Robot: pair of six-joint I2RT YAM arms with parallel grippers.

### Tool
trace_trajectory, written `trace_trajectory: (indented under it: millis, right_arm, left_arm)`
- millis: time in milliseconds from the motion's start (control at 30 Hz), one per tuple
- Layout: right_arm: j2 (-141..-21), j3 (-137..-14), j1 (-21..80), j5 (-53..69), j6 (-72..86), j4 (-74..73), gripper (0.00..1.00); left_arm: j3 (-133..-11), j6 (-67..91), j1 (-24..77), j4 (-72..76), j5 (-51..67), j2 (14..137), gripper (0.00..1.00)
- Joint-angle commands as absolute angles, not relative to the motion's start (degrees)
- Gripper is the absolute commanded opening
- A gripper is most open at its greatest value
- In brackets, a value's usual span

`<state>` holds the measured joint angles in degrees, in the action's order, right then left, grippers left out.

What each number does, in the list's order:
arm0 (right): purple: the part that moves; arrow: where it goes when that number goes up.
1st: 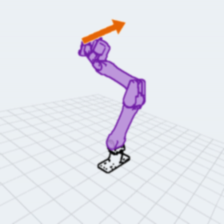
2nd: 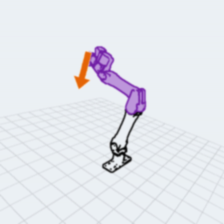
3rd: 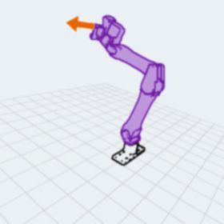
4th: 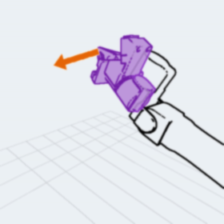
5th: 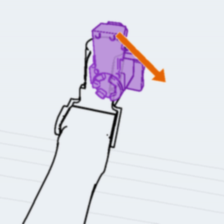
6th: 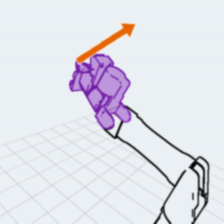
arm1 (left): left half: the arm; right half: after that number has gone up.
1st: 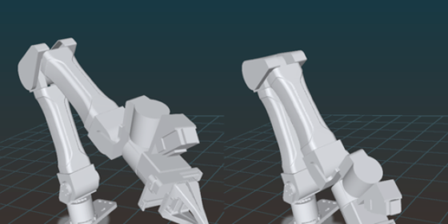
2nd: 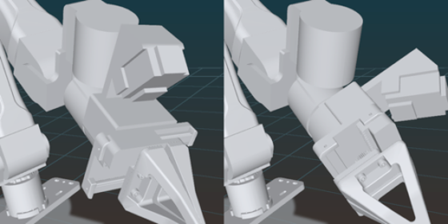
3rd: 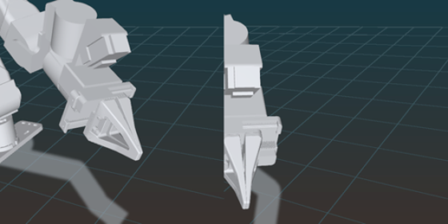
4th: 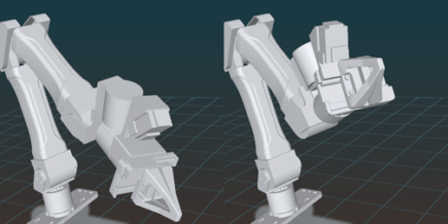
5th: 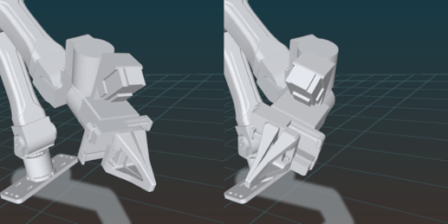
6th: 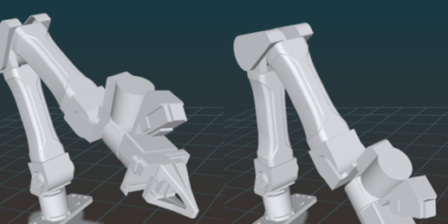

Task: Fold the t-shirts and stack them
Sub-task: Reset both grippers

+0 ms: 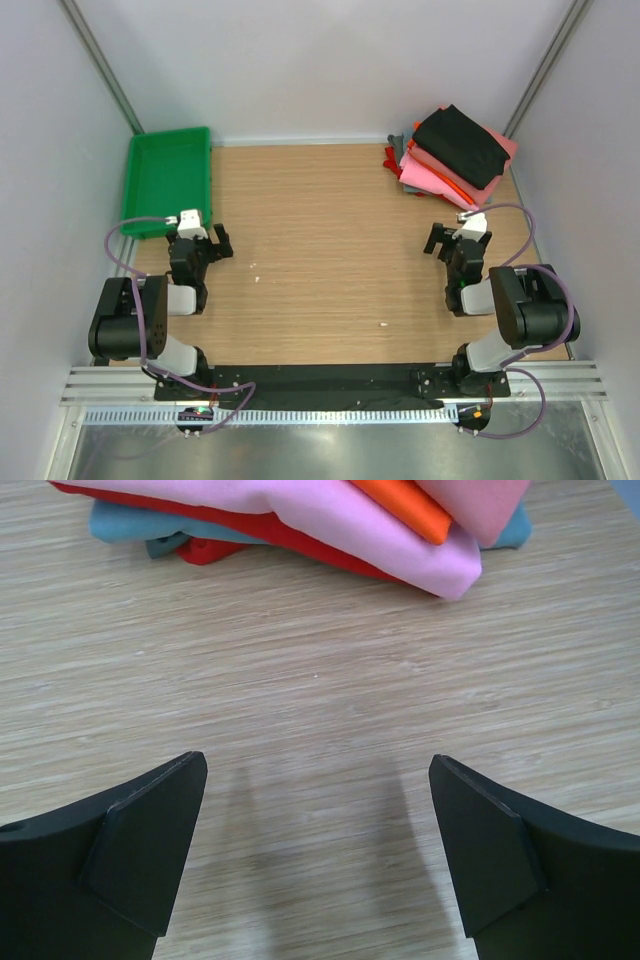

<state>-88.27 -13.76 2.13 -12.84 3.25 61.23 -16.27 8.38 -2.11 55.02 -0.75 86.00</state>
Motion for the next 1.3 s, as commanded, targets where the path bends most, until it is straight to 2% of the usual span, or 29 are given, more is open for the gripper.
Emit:
trace_trajectory:
  millis: [0,1267]
  right_arm:
    - [-87.7,-13.4,2.4,-10.5,1.2,67.5,1.0]
    - [-88.0,-14.2,1.8,-11.8,2.6,66.1,1.0]
  left_arm:
    - [-17.7,7.1,-2.1,58.2,-0.3,85.5,1.0]
    - [-17.6,7.0,-2.1,58.2,-0.4,85.5,1.0]
